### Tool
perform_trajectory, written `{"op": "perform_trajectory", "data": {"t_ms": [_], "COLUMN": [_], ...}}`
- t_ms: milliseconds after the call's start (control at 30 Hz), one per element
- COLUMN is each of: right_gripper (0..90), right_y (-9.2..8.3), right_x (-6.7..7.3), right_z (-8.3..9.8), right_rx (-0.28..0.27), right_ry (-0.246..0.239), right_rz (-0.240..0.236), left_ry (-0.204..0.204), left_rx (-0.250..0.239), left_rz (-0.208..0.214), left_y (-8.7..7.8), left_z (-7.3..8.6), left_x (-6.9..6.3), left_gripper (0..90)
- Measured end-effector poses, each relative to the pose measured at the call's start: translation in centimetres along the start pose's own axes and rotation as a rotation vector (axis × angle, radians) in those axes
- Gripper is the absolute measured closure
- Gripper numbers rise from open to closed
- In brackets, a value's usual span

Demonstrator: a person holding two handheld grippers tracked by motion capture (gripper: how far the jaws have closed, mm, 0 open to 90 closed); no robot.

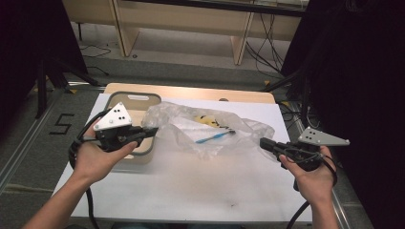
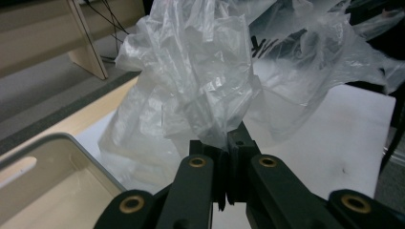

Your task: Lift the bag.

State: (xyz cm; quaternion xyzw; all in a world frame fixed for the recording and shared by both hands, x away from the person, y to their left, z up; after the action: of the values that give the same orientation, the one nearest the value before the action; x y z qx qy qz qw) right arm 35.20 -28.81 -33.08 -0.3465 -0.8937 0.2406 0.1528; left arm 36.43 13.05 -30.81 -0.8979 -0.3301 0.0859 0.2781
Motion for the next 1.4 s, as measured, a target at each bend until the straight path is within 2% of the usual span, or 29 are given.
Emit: {"op": "perform_trajectory", "data": {"t_ms": [300,467,833,1067,1400], "right_gripper": [89.9,89.9,89.9,89.9,89.9], "right_y": [-0.6,-0.9,-1.6,-1.7,-1.4], "right_x": [-0.6,-0.6,-1.1,-1.3,-1.6], "right_z": [-2.3,-3.4,-5.5,-6.5,-7.4], "right_rx": [-0.123,-0.17,-0.235,-0.25,-0.26], "right_ry": [0.045,0.047,0.059,0.054,0.06], "right_rz": [0.055,0.082,0.12,0.127,0.14], "left_ry": [-0.018,-0.018,-0.023,-0.03,-0.035], "left_rx": [-0.159,-0.207,-0.248,-0.272,-0.28], "left_rz": [-0.071,-0.107,-0.13,-0.139,-0.151], "left_y": [-0.4,-0.1,0.1,0.1,0.2], "left_z": [-2.5,-3.4,-5.3,-5.9,-6.6], "left_x": [0.9,1.1,1.6,2.0,2.5], "left_gripper": [89.0,88.9,89.0,88.9,89.0]}}
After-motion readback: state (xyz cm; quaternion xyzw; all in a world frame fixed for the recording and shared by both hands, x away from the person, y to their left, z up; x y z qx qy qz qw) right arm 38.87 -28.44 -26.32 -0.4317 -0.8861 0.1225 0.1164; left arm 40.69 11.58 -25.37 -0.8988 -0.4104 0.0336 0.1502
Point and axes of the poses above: each handheld gripper's, and its own axes: y roughly forward along the jaws, z roughly out of its underside, x roughly to its left, the point moved 3 cm from there along y, roughly forward along the jaws, and after that the axes turned 11 degrees about x, right-handed, at the moved point
